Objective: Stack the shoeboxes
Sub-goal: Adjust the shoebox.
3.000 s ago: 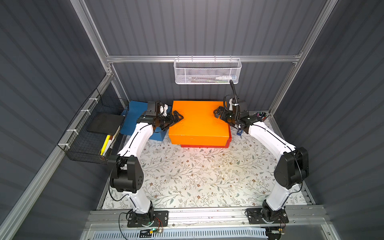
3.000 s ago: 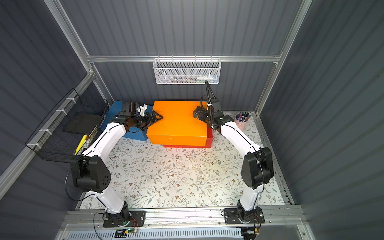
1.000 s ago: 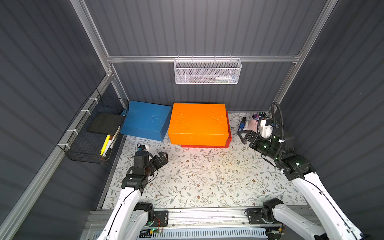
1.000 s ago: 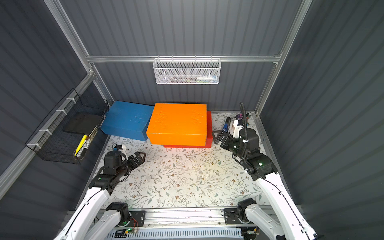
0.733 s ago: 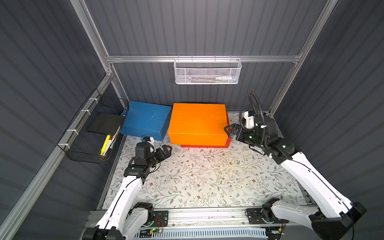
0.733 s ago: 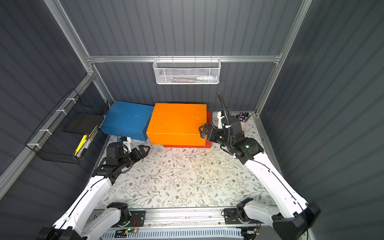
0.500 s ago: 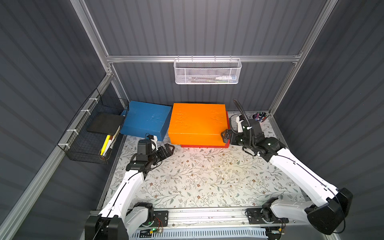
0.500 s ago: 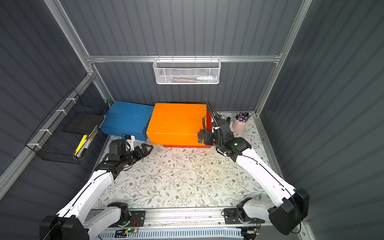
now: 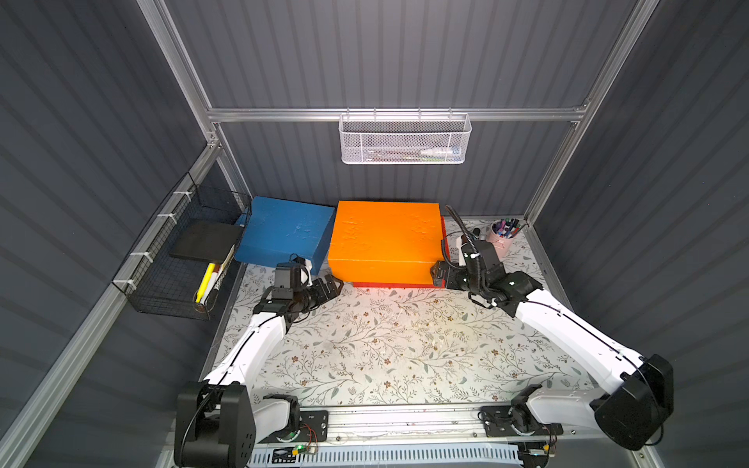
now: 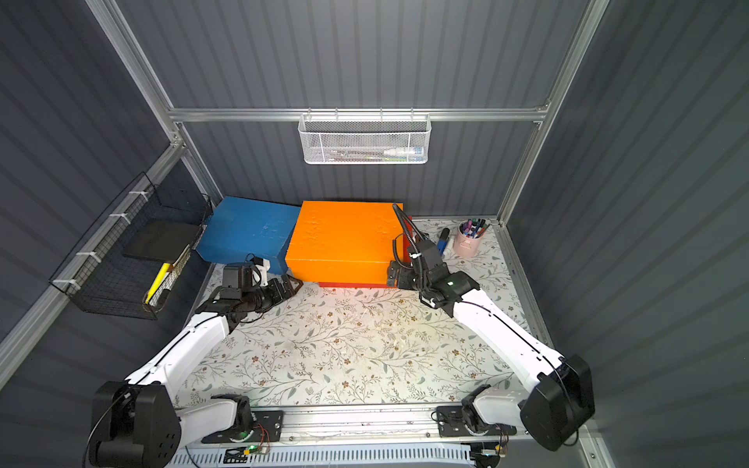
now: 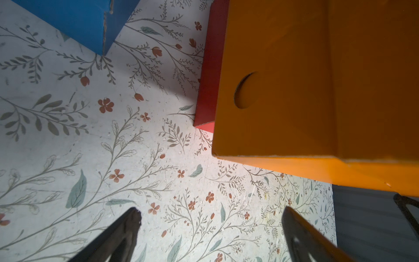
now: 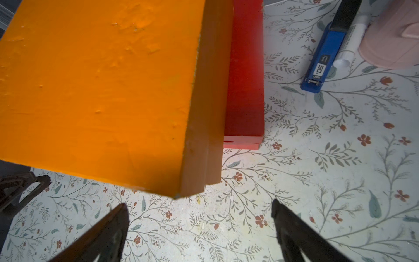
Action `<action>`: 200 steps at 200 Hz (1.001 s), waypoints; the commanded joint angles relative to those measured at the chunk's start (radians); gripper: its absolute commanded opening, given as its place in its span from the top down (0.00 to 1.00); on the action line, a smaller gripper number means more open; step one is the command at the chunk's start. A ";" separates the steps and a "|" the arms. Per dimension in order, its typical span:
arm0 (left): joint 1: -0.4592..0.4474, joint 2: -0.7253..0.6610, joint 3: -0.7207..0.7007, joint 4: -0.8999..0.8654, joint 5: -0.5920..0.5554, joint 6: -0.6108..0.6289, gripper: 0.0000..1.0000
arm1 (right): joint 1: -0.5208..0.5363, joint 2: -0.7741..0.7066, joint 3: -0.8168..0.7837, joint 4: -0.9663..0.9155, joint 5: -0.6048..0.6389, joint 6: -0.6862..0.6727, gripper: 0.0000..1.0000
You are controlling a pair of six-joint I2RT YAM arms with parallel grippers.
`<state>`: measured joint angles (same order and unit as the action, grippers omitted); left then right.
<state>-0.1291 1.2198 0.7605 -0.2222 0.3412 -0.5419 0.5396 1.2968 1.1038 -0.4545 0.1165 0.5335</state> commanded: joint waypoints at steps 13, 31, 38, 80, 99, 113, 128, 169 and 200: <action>0.006 0.050 0.059 -0.002 -0.033 0.038 0.01 | 0.000 0.044 0.012 0.024 0.085 -0.015 0.01; 0.008 0.080 0.083 -0.013 -0.046 0.049 0.01 | 0.000 0.073 0.029 0.017 0.086 -0.012 0.01; 0.007 0.092 0.089 -0.017 -0.047 0.050 0.01 | -0.001 0.082 0.034 0.016 0.084 -0.012 0.01; 0.008 0.159 0.121 -0.038 -0.067 0.072 0.01 | -0.004 0.115 0.056 0.013 0.086 -0.010 0.01; 0.008 0.171 0.126 -0.029 -0.048 0.069 0.01 | -0.006 0.131 0.070 0.007 0.101 -0.009 0.01; 0.007 0.182 0.134 -0.033 -0.059 0.076 0.01 | -0.009 0.141 0.077 0.007 0.111 -0.007 0.01; 0.008 0.205 0.140 -0.040 -0.077 0.083 0.01 | -0.012 0.153 0.088 -0.017 0.120 0.001 0.01; 0.008 0.266 0.165 -0.017 -0.067 0.082 0.01 | -0.021 0.185 0.101 -0.033 0.132 0.010 0.01; 0.008 0.324 0.191 -0.009 -0.080 0.080 0.01 | -0.023 0.200 0.113 -0.044 0.143 0.011 0.01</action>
<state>-0.1291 1.5017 0.9089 -0.2382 0.2760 -0.4797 0.5220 1.4853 1.1820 -0.4706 0.2306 0.5385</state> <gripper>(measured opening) 0.991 0.989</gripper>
